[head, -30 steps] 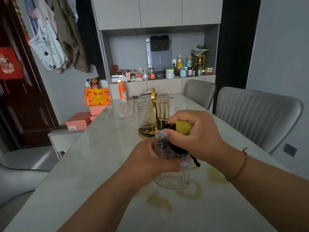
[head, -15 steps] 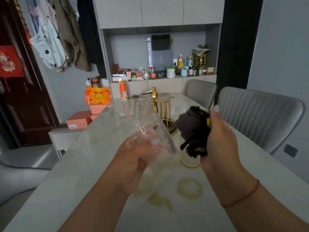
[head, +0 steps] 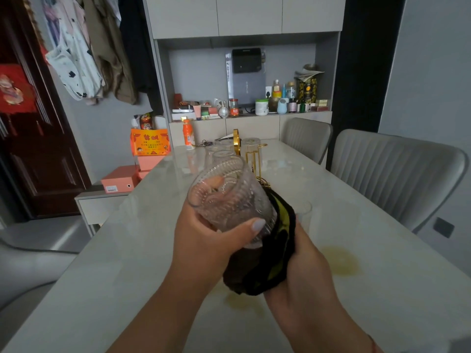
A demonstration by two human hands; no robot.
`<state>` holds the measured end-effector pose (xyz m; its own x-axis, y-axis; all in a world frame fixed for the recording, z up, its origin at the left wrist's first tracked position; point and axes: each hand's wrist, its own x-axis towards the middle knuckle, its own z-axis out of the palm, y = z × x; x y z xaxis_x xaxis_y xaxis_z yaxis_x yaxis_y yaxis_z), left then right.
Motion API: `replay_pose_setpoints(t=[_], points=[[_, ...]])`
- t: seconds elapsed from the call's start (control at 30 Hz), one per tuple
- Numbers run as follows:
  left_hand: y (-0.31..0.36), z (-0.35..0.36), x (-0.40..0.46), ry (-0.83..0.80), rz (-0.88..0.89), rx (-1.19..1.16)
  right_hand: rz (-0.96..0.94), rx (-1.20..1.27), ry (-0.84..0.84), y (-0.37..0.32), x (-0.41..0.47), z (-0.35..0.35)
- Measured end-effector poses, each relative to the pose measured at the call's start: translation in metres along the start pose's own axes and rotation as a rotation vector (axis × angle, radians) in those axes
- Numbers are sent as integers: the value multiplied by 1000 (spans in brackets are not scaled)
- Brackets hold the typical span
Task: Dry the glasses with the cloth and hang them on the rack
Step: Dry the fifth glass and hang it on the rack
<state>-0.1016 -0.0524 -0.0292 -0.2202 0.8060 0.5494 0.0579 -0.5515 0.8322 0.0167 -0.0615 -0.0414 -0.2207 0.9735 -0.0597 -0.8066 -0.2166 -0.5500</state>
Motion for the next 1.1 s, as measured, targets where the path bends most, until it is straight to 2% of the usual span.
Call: replay_pose_setpoints(t=[0.13,0.33,0.5,0.63,0.73,0.83,0.93,1.1], points=[[-2,-8,11,60,-22,-1,19,-31,-85,-6,-6,-2],[5,3,-4,-74,115,38,43,11,-107,-12,1,2],[12,2,3,-26,160,164,120,7,-134,-6,-6,-2],[2,-5,11,17,116,102,67,-27,-122,-17,-3,-8],[1,-3,7,-39,93,31,35,15,-110,-23,2,-7],[7,4,1,-79,133,99,86,50,-105,-11,4,-6],[8,2,7,-49,129,164,161,55,-108,-5,-1,-9],[1,-7,12,-27,63,18,77,25,-122,-27,0,-9]])
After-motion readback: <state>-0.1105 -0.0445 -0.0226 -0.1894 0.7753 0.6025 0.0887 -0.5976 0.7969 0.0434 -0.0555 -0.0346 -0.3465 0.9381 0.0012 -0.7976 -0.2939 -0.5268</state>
